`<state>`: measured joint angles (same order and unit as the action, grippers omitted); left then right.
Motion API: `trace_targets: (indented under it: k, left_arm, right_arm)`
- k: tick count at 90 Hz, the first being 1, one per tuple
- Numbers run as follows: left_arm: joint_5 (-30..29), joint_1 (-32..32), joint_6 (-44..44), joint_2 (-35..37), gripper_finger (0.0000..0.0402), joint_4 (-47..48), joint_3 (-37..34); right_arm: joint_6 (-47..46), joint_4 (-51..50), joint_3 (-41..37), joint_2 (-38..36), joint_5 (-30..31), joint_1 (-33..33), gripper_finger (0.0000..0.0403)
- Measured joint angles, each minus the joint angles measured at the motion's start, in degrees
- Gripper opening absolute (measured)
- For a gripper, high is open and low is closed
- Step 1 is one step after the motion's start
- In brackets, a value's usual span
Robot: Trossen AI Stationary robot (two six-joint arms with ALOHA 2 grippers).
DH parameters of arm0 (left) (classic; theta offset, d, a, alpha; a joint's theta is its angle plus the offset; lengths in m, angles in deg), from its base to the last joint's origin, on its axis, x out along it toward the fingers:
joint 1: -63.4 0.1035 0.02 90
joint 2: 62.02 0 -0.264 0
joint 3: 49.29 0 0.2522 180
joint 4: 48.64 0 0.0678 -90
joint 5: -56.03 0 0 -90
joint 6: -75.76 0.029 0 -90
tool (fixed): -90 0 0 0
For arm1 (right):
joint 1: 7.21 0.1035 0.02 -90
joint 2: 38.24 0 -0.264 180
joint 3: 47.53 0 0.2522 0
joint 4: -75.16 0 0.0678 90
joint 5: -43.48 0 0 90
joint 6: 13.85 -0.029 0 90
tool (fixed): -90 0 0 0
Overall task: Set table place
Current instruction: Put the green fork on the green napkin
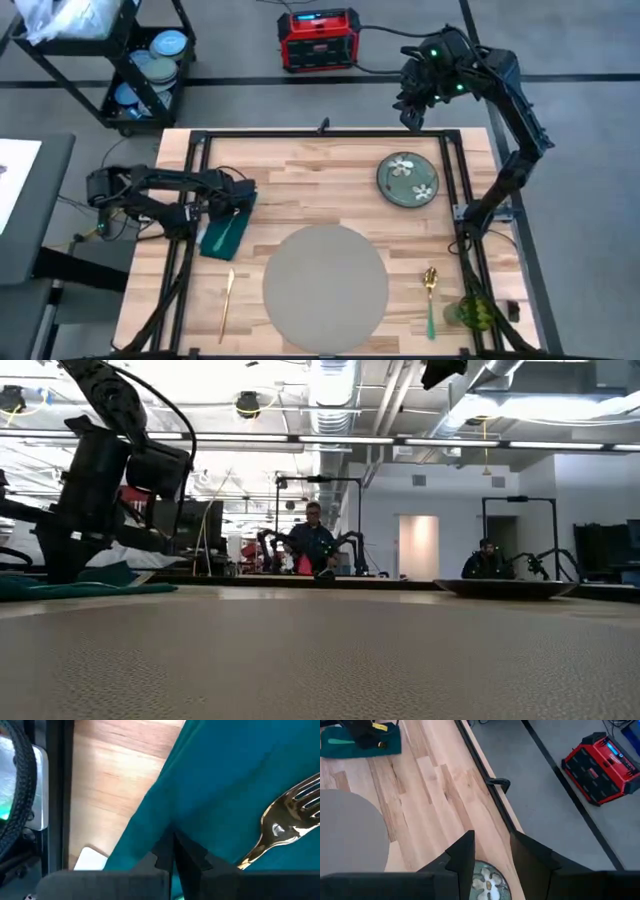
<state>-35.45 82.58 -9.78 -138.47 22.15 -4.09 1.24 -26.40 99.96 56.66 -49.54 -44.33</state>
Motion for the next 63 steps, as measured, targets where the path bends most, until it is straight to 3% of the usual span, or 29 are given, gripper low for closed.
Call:
trace_targets:
  k: [14, 46, 63]
  left_arm:
    - [2.8, -0.4, -3.6, 0.0, 0.0, 0.4, 0.0]
    - [2.8, -2.4, -7.2, 0.0, 0.0, 0.4, 0.1]
    - [0.2, -3.3, -7.0, -0.1, 0.0, 5.8, 5.1]
  right_arm:
    - [0.0, -1.6, 0.0, 0.0, 0.0, 0.0, 0.0113]
    - [0.5, -2.2, 0.0, 0.0, 0.0, 0.0, 0.0113]
    - [2.8, -1.9, 0.0, 0.0, 0.0, 0.0, 0.0113]
